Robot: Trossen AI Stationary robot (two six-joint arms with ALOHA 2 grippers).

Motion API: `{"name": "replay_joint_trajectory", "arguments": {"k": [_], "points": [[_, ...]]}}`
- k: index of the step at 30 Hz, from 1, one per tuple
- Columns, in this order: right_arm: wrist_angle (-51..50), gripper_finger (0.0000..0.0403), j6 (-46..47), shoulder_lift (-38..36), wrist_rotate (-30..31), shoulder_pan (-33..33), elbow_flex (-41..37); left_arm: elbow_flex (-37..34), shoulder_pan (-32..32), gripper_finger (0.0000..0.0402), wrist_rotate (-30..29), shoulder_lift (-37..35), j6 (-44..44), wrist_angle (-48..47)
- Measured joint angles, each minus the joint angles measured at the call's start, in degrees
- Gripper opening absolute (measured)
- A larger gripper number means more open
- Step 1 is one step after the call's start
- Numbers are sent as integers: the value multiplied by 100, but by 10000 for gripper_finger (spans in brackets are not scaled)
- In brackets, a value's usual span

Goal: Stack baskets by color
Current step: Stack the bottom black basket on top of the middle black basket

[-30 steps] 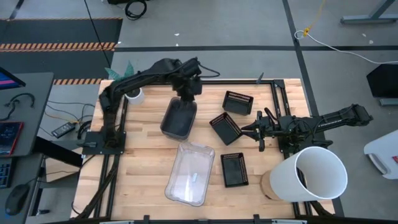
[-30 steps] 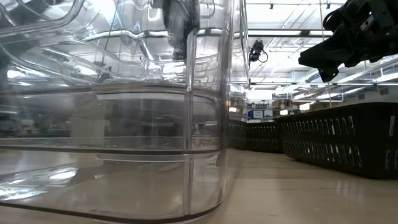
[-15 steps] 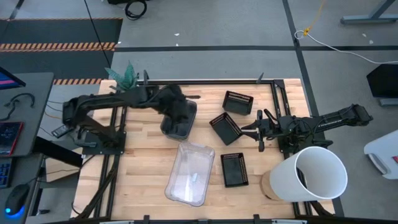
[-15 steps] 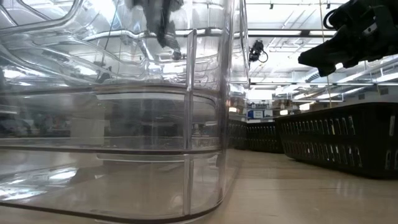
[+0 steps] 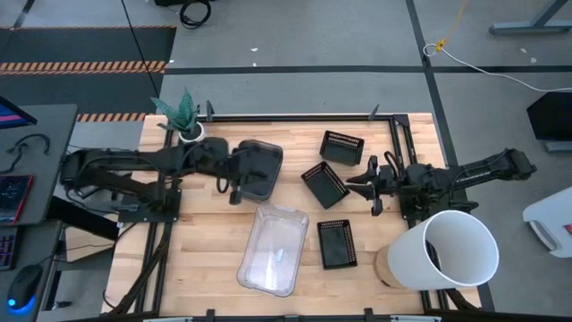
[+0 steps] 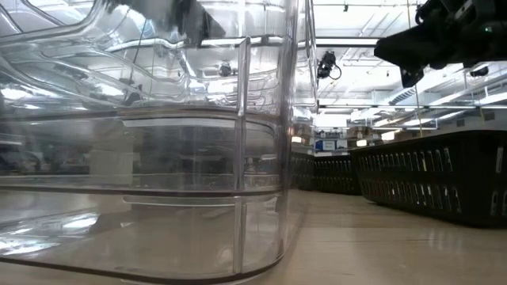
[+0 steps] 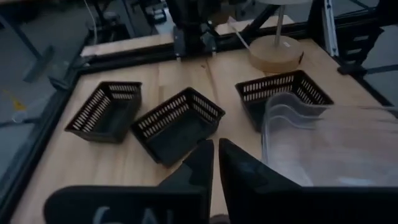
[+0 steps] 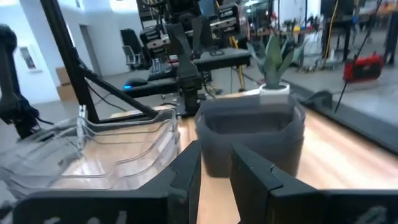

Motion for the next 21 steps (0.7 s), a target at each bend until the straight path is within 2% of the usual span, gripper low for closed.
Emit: {"name": "replay_joint_trajectory", "arguments": {"k": [5,11,15,21], "points": [[33,86,809,378,-7,0,0,-734,8,16,-74,-586,255,512],[-24,83,1037,1365,-247,4,249,-1423,5,5,-323,-1453,405,1025],[-684,80,1028,2190,-229,11,782,-1700,8,9,-656,-1966,469,1129],[-2017,79,1100,3304,-152,74,1748,-2123,1,6,-682,-2781,558,1263]]}}
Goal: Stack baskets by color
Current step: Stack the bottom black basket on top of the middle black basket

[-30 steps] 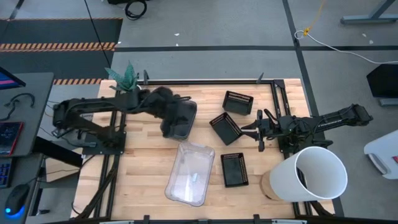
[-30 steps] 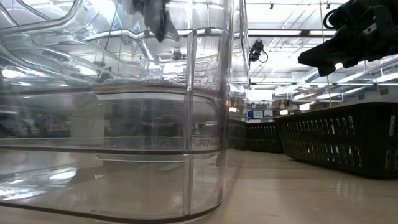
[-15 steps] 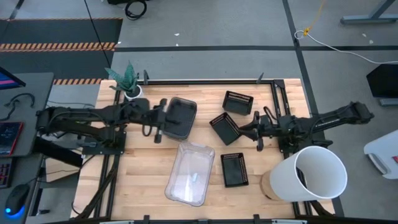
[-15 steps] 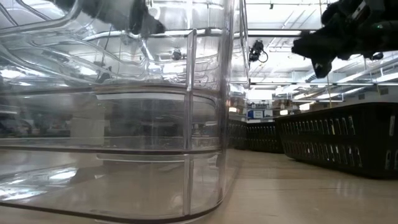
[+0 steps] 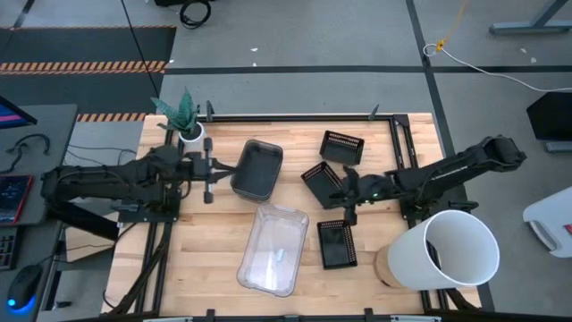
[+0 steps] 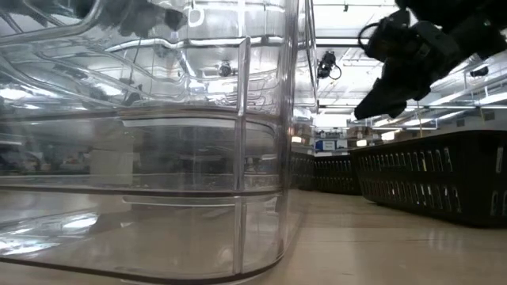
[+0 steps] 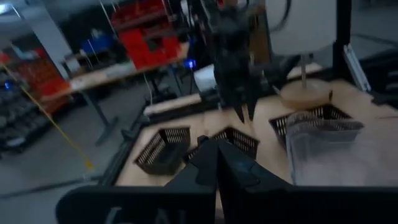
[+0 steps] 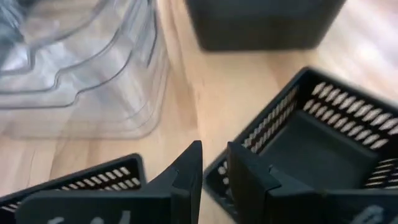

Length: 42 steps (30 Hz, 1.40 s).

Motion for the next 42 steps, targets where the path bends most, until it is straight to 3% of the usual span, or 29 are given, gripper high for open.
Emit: {"name": "replay_joint_trajectory", "arguments": {"k": [13,21,28,37,42], "points": [[-2633,84,542,1553,89,431,2104,-905,1,5,1,-1941,-156,279],[-4079,141,588,2210,0,431,3021,-1321,3,5,-304,-2968,-107,289],[-4567,158,689,2858,-435,723,3547,-1623,3,5,-425,-3658,5,263],[-4880,163,747,3243,110,1019,3665,-1658,3,5,-417,-3807,137,60],[-4812,173,751,3179,65,1017,3665,-1658,3,7,410,-3802,156,-270]]}}
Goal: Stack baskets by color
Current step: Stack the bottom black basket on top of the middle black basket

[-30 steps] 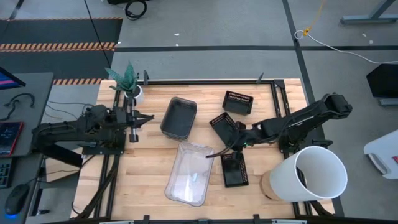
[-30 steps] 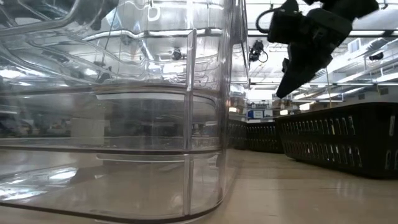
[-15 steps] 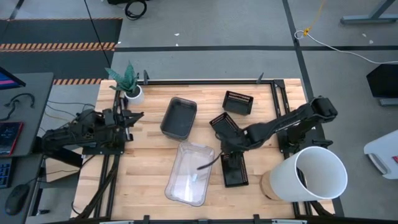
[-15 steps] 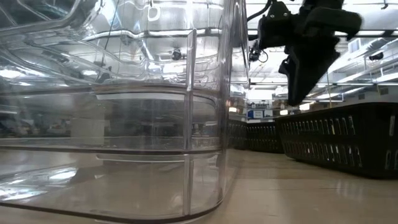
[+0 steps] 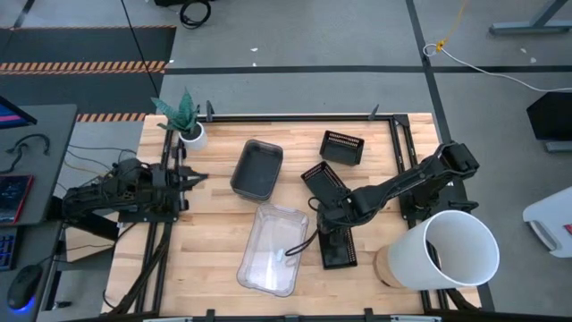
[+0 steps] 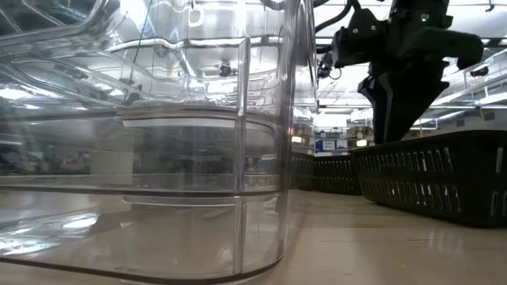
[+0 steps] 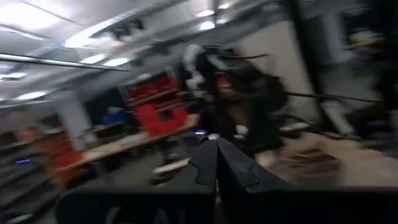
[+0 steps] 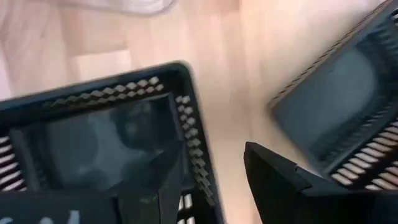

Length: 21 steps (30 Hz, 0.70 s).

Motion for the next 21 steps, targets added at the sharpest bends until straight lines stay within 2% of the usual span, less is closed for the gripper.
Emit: {"name": "replay_joint_trajectory", "arguments": {"k": [4,11,16,21], "points": [[129,173,-5,127,-329,2,0,0,-3,18,470,4,-460,-270],[167,172,-97,468,-230,-5,-2,2,-2,19,486,6,-1344,-465],[205,169,-221,719,-200,-7,-2,2,-2,12,481,6,-1494,-478],[178,136,-437,812,-357,-2,-4,2,-2,16,440,6,-1543,-477]]}}
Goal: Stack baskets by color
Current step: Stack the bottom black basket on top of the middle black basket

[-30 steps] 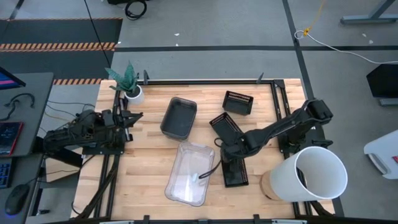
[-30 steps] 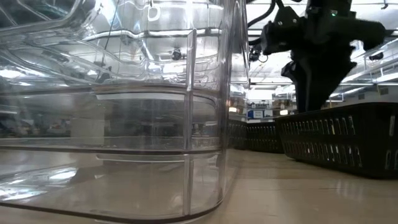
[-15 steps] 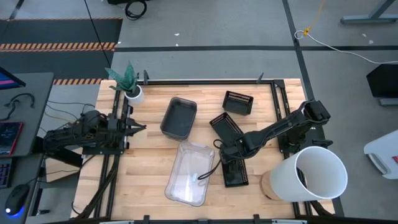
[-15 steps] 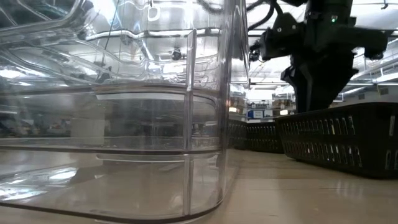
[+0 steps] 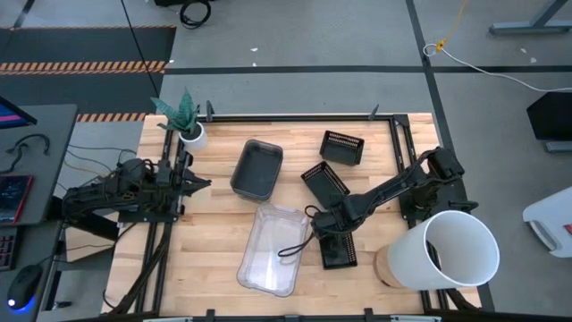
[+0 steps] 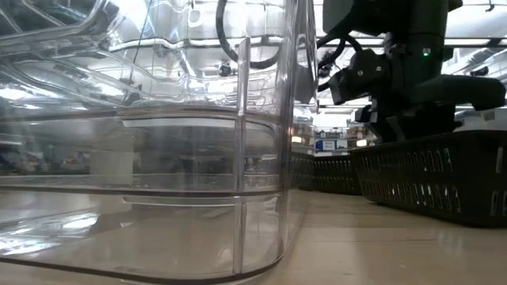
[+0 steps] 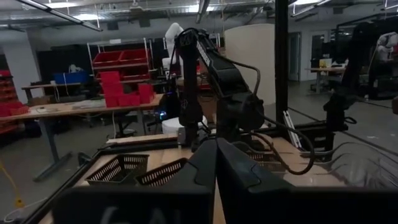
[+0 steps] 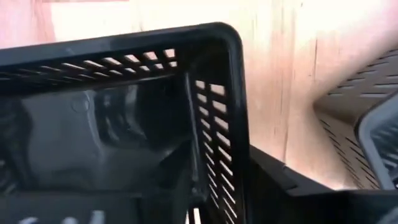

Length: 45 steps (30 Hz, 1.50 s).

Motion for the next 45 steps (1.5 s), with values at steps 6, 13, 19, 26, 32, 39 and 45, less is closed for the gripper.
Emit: {"name": "replay_joint_trajectory", "arguments": {"k": [6,13,19,26,32,39,45], "points": [[-33,45,-164,-65,1,0,2,0,2,23,-3,0,-19,0],[-126,18,-223,-122,-251,-7,50,0,2,13,-6,0,-15,0],[-872,7,-351,-253,-326,-2,565,2,2,18,-8,0,-10,2],[-1749,4,-720,-371,-147,-27,1268,2,2,12,-8,0,-18,-45],[-2743,5,-882,-388,671,-80,1993,2,2,12,-8,0,-8,-41],[-3264,5,-1566,-389,1903,-120,2541,2,2,22,-8,0,5,-39],[-3419,5,-2233,-387,2301,-288,2776,2,2,15,-8,0,11,-41]]}}
